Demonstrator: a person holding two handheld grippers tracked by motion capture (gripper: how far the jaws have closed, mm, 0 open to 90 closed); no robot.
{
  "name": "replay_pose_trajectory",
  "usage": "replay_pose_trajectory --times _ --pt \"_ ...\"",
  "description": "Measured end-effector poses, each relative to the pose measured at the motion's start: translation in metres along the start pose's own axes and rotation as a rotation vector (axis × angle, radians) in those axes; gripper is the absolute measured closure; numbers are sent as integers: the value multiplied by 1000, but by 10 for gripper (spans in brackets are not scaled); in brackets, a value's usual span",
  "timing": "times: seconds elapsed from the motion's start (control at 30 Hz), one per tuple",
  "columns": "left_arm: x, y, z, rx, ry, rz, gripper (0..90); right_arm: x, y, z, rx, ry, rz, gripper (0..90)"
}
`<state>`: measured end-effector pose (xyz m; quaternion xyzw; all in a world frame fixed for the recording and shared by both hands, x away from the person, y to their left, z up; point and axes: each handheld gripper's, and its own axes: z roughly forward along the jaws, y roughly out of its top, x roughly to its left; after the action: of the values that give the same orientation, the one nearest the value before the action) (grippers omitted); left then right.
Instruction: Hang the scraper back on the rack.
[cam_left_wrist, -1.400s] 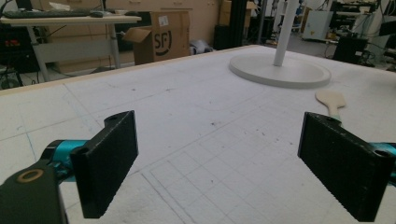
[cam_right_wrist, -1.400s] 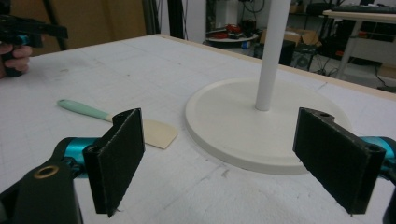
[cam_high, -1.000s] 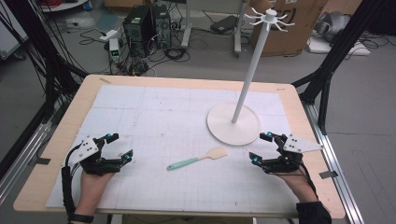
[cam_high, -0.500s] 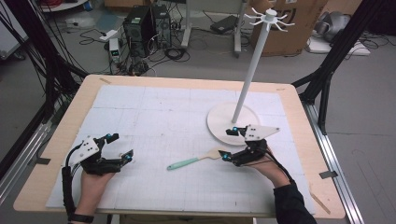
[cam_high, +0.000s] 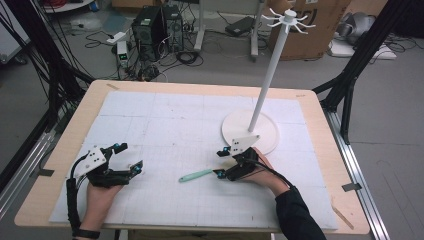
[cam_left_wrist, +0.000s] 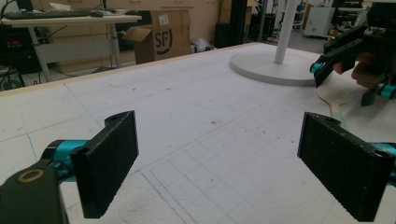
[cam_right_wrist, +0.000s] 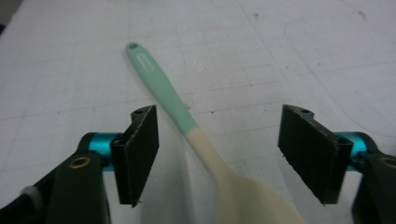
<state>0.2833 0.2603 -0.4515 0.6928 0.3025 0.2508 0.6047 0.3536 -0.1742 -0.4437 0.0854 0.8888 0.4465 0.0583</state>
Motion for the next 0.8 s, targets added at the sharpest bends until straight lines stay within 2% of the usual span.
replay_pose_trajectory --times 0.13,0.17,0.23,0.33,0.4,0.5,0.67,0.8 --pt "0 0 0 1 -2 3 129 -1 0 8 37 18 -28 443" --pt "0 0 0 1 -1 2 129 -1 0 8 37 18 -28 443" --pt "0 0 0 0 -3 1 129 -2 -1 11 62 31 -48 513" --pt "0 0 0 3 -2 3 129 -2 -1 11 60 47 -52 564" --pt "0 0 0 3 0 4 129 -1 0 11 67 72 -67 671" --pt "-1 0 0 2 0 4 129 0 -1 10 69 83 -64 725" --pt "-1 0 0 2 0 5 130 -3 -2 9 64 100 -43 757" --pt "-1 0 0 2 1 5 130 -2 -1 9 75 90 -58 772"
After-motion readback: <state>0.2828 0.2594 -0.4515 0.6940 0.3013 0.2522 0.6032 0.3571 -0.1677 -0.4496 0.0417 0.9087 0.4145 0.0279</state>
